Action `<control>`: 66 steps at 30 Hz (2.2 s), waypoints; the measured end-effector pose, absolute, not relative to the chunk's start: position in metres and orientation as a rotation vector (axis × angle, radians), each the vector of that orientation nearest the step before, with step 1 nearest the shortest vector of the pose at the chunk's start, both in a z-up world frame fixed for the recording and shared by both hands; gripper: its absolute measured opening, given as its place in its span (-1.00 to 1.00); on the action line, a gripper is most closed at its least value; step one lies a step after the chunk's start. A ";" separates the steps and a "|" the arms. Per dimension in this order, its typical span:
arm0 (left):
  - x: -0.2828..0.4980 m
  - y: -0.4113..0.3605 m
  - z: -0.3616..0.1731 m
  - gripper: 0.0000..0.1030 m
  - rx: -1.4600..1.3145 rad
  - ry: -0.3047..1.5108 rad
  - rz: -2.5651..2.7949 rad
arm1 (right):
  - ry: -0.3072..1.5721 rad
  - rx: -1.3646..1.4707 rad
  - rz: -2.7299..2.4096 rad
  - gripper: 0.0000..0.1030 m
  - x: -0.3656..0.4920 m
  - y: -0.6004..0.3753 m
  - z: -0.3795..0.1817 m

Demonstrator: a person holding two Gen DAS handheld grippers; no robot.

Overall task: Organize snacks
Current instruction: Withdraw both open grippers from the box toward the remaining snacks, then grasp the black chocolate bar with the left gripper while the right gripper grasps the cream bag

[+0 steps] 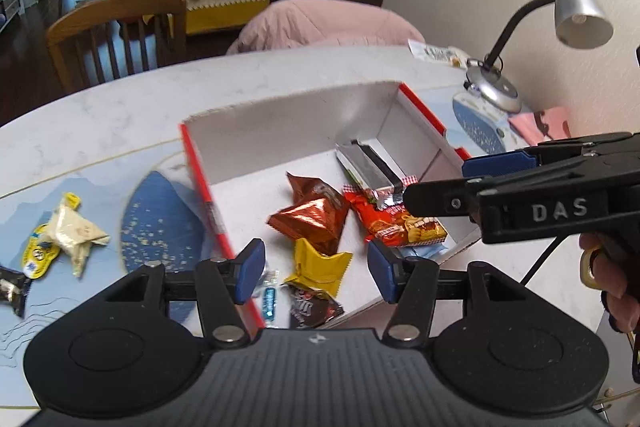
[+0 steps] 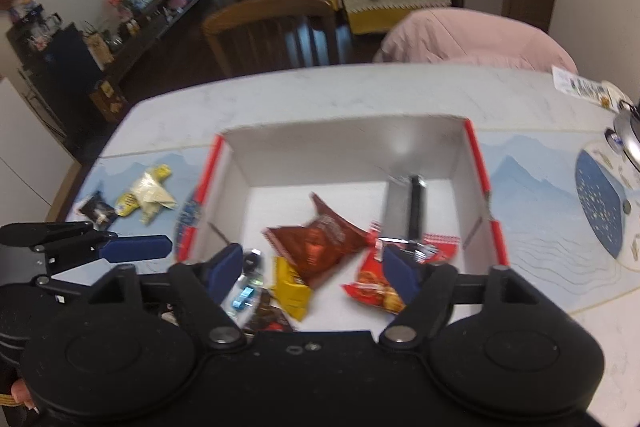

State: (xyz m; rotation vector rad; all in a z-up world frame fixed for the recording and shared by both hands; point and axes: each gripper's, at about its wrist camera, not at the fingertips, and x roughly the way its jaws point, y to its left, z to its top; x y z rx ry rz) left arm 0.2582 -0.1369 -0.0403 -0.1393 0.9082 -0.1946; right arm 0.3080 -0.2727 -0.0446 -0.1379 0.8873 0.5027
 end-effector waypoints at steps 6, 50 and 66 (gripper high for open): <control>0.235 -0.101 -0.028 0.19 -0.169 0.863 -0.154 | 0.852 -0.158 0.566 0.57 0.287 -0.240 -0.036; 0.244 0.175 -0.128 0.45 -0.707 0.953 0.506 | 0.907 -0.533 0.785 0.86 0.314 0.007 -0.134; 0.282 0.178 -0.152 0.45 -0.716 1.017 0.675 | 0.962 -0.593 0.762 0.49 0.356 0.036 -0.174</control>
